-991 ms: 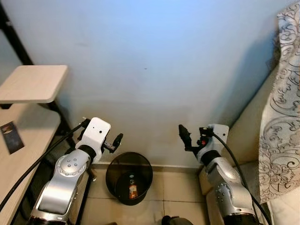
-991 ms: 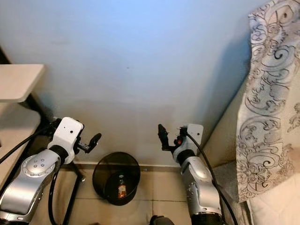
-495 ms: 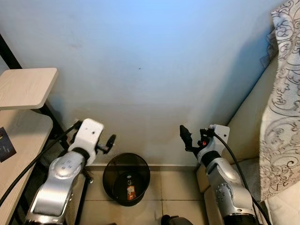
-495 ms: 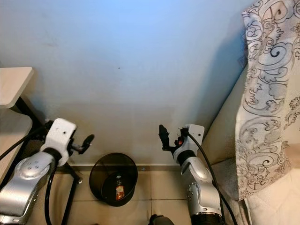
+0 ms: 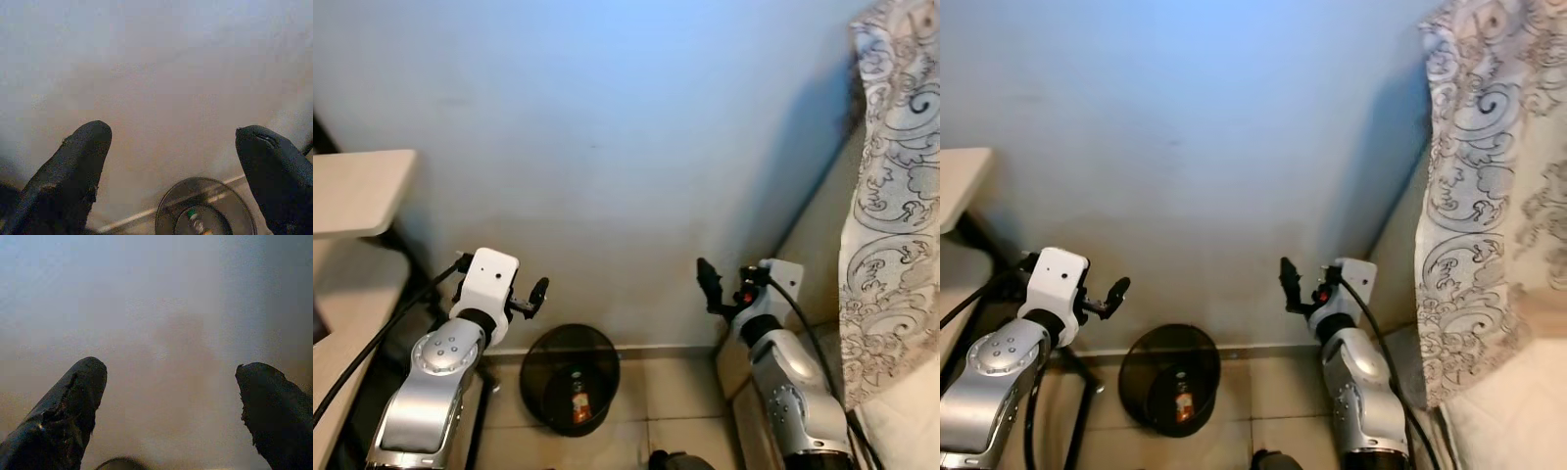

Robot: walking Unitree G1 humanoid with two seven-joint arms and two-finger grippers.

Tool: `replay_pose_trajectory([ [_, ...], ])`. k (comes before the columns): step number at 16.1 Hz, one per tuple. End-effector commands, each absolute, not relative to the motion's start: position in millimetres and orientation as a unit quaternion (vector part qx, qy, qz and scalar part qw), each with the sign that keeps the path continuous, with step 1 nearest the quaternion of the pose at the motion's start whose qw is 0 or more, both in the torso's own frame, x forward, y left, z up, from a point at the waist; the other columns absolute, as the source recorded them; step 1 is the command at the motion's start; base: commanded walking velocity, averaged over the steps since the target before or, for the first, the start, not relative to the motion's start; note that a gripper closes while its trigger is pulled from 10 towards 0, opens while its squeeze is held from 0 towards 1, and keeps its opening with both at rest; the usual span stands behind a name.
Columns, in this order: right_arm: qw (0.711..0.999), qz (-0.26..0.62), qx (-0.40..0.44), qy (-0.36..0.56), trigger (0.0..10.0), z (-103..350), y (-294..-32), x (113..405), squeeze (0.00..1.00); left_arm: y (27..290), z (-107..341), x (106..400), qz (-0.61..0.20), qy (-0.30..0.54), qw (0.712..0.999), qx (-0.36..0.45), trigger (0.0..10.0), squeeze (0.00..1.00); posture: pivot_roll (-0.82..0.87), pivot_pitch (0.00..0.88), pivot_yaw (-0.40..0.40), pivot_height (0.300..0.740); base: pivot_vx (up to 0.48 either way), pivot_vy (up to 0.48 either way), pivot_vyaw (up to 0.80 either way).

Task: Clean up the room

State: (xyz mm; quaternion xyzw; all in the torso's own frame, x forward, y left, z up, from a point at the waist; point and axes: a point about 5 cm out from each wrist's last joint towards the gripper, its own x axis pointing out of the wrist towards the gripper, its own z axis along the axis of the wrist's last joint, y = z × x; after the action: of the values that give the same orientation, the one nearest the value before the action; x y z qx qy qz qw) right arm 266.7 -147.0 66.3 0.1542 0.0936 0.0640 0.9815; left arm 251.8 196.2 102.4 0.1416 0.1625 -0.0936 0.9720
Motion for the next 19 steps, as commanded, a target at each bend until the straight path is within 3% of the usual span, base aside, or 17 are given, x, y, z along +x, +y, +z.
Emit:
replay_pose_trajectory([
  [1,0.987,0.065,0.132,0.069,10.0,74.6,-146.8,268.0,1.0,194.5,108.2,252.0,-0.095,0.15,0.973,0.147,10.0,0.0,0.02,0.0,-0.008,0.74,0.0,0.0,-0.77],
  [6,0.995,0.026,0.091,0.036,10.0,84.1,-162.2,267.3,1.0,193.9,106.9,250.8,-0.104,0.152,0.971,0.152,10.0,0.0,0.0,0.0,0.005,0.74,0.0,0.0,-0.77],
  [9,0.994,0.092,0.041,0.033,10.0,84.8,-150.1,268.3,1.0,188.2,106.1,249.7,-0.11,0.15,0.971,0.15,10.0,0.0,0.0,0.0,-0.008,0.74,0.0,0.0,-0.76],
  [16,0.99,0.09,0.092,0.05,10.0,78.9,-146.3,264.5,1.0,182.9,103.1,250.7,-0.114,0.147,0.971,0.147,10.0,0.0,0.0,0.0,-0.013,0.74,0.0,0.0,-0.79],
  [19,0.996,0.055,0.07,0.032,10.0,78.0,-154.7,263.0,1.0,183.2,101.8,249.7,-0.112,0.147,0.972,0.144,10.0,0.0,0.0,0.0,-0.023,0.74,0.0,0.0,-0.78],
])
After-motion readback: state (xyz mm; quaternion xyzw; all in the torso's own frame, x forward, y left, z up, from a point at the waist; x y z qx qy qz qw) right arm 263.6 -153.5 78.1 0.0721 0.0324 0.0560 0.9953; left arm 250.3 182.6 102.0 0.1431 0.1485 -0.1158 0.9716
